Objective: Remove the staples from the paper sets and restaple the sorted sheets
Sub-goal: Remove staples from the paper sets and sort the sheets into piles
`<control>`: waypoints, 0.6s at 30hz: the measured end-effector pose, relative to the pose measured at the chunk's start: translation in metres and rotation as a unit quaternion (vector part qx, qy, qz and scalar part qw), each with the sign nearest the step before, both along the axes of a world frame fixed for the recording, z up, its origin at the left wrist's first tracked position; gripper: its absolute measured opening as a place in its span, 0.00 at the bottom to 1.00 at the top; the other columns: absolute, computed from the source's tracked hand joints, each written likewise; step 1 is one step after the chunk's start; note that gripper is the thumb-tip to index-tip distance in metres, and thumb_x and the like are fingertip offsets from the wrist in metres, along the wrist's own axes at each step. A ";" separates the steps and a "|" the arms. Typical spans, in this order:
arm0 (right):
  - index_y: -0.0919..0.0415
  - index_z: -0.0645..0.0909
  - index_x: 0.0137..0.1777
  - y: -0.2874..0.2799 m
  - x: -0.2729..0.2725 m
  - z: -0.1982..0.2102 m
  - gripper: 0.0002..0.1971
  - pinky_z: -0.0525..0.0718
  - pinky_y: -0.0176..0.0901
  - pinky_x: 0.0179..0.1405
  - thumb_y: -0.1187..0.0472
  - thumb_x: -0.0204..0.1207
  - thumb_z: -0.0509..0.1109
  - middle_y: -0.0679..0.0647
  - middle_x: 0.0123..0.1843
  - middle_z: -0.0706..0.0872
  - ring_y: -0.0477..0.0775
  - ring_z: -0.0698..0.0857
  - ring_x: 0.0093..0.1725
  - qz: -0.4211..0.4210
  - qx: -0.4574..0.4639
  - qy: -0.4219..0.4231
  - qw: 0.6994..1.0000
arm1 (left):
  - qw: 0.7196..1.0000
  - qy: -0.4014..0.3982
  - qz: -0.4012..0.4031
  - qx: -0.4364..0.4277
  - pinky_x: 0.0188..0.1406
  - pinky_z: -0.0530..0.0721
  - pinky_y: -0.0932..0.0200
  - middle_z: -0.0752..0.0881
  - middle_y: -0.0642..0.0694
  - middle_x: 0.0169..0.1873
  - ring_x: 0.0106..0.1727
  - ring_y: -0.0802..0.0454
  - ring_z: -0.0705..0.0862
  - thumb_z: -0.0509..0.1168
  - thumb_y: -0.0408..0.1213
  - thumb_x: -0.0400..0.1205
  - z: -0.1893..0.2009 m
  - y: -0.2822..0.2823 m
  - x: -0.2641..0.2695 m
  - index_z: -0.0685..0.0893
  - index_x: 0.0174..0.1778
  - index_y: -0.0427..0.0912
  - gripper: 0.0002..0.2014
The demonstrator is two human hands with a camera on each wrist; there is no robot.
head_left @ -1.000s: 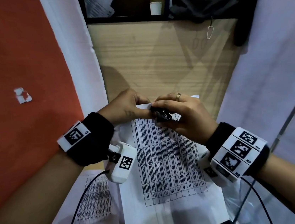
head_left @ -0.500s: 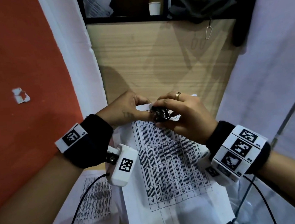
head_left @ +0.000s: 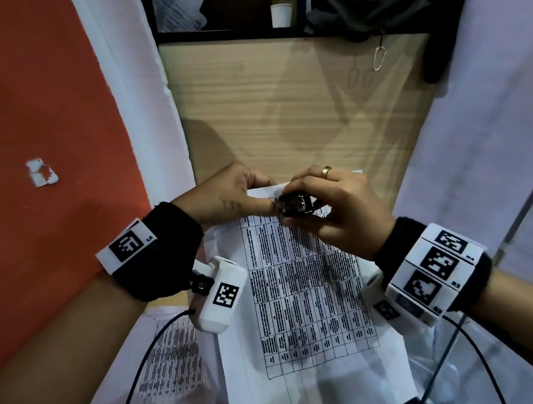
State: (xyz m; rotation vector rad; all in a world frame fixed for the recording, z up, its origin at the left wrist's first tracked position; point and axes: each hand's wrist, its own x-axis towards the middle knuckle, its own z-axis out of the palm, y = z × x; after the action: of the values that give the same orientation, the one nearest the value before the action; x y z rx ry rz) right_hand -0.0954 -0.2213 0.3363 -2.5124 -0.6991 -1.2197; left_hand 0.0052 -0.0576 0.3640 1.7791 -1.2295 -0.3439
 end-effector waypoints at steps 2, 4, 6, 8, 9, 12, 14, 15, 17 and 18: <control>0.67 0.86 0.50 0.001 0.000 0.002 0.15 0.86 0.56 0.34 0.58 0.66 0.77 0.57 0.45 0.87 0.59 0.86 0.41 0.004 0.015 0.012 1.000 | 1.000 0.000 -0.004 0.000 0.27 0.72 0.73 0.82 0.58 0.21 0.26 0.67 0.76 0.73 0.24 0.73 0.001 0.000 0.001 0.89 0.25 0.53 0.18; 0.66 0.86 0.50 0.001 0.000 0.004 0.16 0.87 0.56 0.36 0.57 0.65 0.78 0.56 0.45 0.87 0.57 0.86 0.42 0.010 0.042 0.030 0.999 | 1.000 0.000 -0.006 -0.001 0.27 0.72 0.73 0.82 0.58 0.21 0.25 0.67 0.75 0.73 0.25 0.73 0.003 0.002 0.000 0.89 0.25 0.53 0.17; 0.66 0.86 0.50 0.002 0.001 0.005 0.17 0.87 0.51 0.38 0.56 0.64 0.79 0.55 0.45 0.87 0.52 0.86 0.44 0.023 0.086 0.049 0.995 | 1.000 -0.002 0.000 -0.001 0.27 0.72 0.74 0.82 0.58 0.21 0.26 0.67 0.75 0.73 0.25 0.74 0.004 0.003 0.000 0.88 0.26 0.49 0.15; 0.66 0.86 0.51 0.002 0.001 0.005 0.19 0.87 0.47 0.41 0.56 0.62 0.80 0.54 0.46 0.87 0.49 0.85 0.45 0.035 0.120 0.059 0.990 | 1.000 0.002 0.005 0.000 0.28 0.72 0.74 0.83 0.58 0.22 0.26 0.67 0.77 0.71 0.26 0.75 0.004 0.005 -0.002 0.86 0.30 0.47 0.12; 0.65 0.86 0.51 0.003 0.000 0.005 0.20 0.87 0.48 0.42 0.55 0.61 0.80 0.54 0.46 0.87 0.49 0.86 0.47 0.037 0.130 0.062 0.989 | 1.000 0.006 0.004 0.002 0.28 0.73 0.75 0.83 0.58 0.22 0.26 0.68 0.77 0.71 0.26 0.75 0.003 0.005 -0.002 0.86 0.32 0.46 0.10; 0.62 0.85 0.55 -0.001 -0.003 0.005 0.25 0.88 0.53 0.48 0.50 0.60 0.81 0.52 0.51 0.86 0.51 0.86 0.53 0.045 0.160 0.070 0.984 | 1.000 0.019 0.010 -0.001 0.30 0.76 0.74 0.86 0.58 0.25 0.28 0.67 0.80 0.71 0.29 0.74 0.001 0.007 -0.003 0.86 0.35 0.47 0.08; 0.56 0.83 0.55 -0.004 -0.008 0.005 0.22 0.88 0.50 0.47 0.48 0.62 0.79 0.50 0.53 0.85 0.51 0.85 0.54 0.039 0.203 0.076 0.975 | 1.000 0.017 0.023 -0.004 0.32 0.78 0.74 0.87 0.57 0.26 0.29 0.65 0.82 0.71 0.29 0.75 0.000 0.008 -0.002 0.87 0.35 0.47 0.08; 0.52 0.81 0.54 -0.004 -0.011 0.004 0.19 0.87 0.45 0.43 0.49 0.63 0.77 0.51 0.52 0.84 0.49 0.84 0.52 0.041 0.237 0.082 0.967 | 0.999 0.014 0.030 -0.004 0.32 0.78 0.73 0.87 0.56 0.26 0.29 0.65 0.83 0.72 0.29 0.75 -0.001 0.009 -0.002 0.87 0.35 0.46 0.07; 0.50 0.77 0.48 -0.002 -0.013 0.001 0.14 0.84 0.39 0.36 0.57 0.63 0.75 0.51 0.45 0.84 0.45 0.84 0.44 0.061 0.334 0.102 0.935 | 0.999 0.014 0.041 -0.001 0.33 0.80 0.71 0.88 0.53 0.28 0.30 0.62 0.84 0.72 0.30 0.75 -0.001 0.010 -0.001 0.87 0.35 0.44 0.05; 0.52 0.75 0.45 0.000 -0.013 -0.001 0.12 0.83 0.39 0.33 0.61 0.63 0.72 0.50 0.41 0.84 0.43 0.84 0.40 0.074 0.387 0.114 0.912 | 0.999 0.016 0.047 0.000 0.34 0.81 0.70 0.88 0.50 0.30 0.31 0.60 0.84 0.72 0.30 0.75 -0.002 0.010 -0.002 0.88 0.35 0.42 0.04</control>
State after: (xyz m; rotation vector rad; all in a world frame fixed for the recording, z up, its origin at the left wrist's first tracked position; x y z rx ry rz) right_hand -0.1082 -0.2215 0.3350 -1.8483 -0.2557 -0.8856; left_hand 0.0035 -0.0478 0.3623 1.8181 -1.1202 -0.3180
